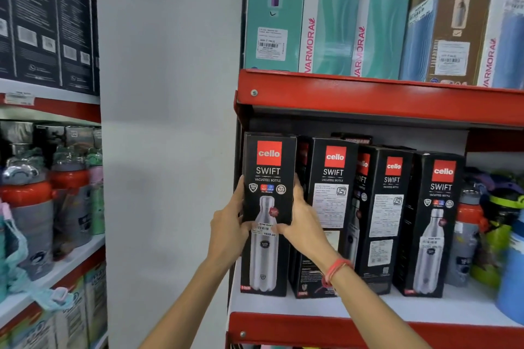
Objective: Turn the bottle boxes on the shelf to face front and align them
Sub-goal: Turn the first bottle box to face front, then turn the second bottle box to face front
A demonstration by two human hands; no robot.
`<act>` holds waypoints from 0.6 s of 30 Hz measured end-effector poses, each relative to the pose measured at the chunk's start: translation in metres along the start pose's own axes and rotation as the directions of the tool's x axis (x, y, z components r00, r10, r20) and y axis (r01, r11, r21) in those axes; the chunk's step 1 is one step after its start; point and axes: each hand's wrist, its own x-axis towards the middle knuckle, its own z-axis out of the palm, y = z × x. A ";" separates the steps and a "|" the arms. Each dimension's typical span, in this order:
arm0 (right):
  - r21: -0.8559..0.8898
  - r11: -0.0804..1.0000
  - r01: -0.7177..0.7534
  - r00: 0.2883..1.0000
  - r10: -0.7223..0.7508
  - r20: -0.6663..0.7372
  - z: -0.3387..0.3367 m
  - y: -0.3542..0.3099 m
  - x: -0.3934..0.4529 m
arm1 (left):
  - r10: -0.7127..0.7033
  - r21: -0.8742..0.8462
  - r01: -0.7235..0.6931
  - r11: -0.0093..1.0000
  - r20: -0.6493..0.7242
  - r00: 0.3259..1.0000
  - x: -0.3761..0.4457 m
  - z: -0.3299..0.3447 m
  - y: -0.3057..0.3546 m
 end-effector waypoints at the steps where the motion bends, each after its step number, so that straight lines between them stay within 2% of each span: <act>1: -0.020 1.000 -0.010 1.000 0.009 -0.005 0.002 0.001 -0.001 | -0.004 0.018 0.004 1.000 0.002 1.000 0.000 0.001 -0.001; 5: -0.124 0.992 -0.016 1.000 0.012 -0.027 0.007 0.002 -0.006 | -0.015 0.113 0.013 0.993 0.018 1.000 0.001 0.005 -0.006; 6: -0.202 0.979 -0.007 0.998 -0.005 -0.061 0.007 0.000 -0.007 | -0.015 0.138 0.012 0.990 0.021 1.000 0.002 0.006 -0.007; 8: -0.334 0.943 0.004 0.974 -0.080 -0.214 0.004 -0.003 -0.011 | -0.024 0.161 0.020 0.987 0.022 0.999 0.001 0.007 -0.005; 11: -0.317 0.946 0.074 0.837 -0.232 -0.496 -0.004 -0.002 -0.022 | -0.035 0.159 0.036 0.987 -0.013 0.999 -0.005 0.008 -0.003; 12: -0.335 0.942 0.031 0.790 -0.228 -0.569 -0.007 0.001 -0.024 | -0.026 0.154 0.033 0.988 -0.047 0.999 -0.008 0.008 -0.001; 13: -0.353 0.934 -0.054 0.768 -0.187 -0.612 -0.010 0.005 -0.025 | -0.010 0.149 0.023 0.989 -0.092 0.996 -0.011 0.008 0.000; 16: -0.300 0.897 -0.325 0.822 0.110 -0.559 -0.015 0.014 -0.025 | 0.065 0.189 -0.024 0.982 -0.210 0.975 -0.016 0.011 0.009; 18: -0.202 0.911 -0.358 0.849 0.228 -0.477 -0.017 0.018 -0.025 | 0.114 0.219 -0.060 0.974 -0.243 0.963 -0.017 0.015 0.019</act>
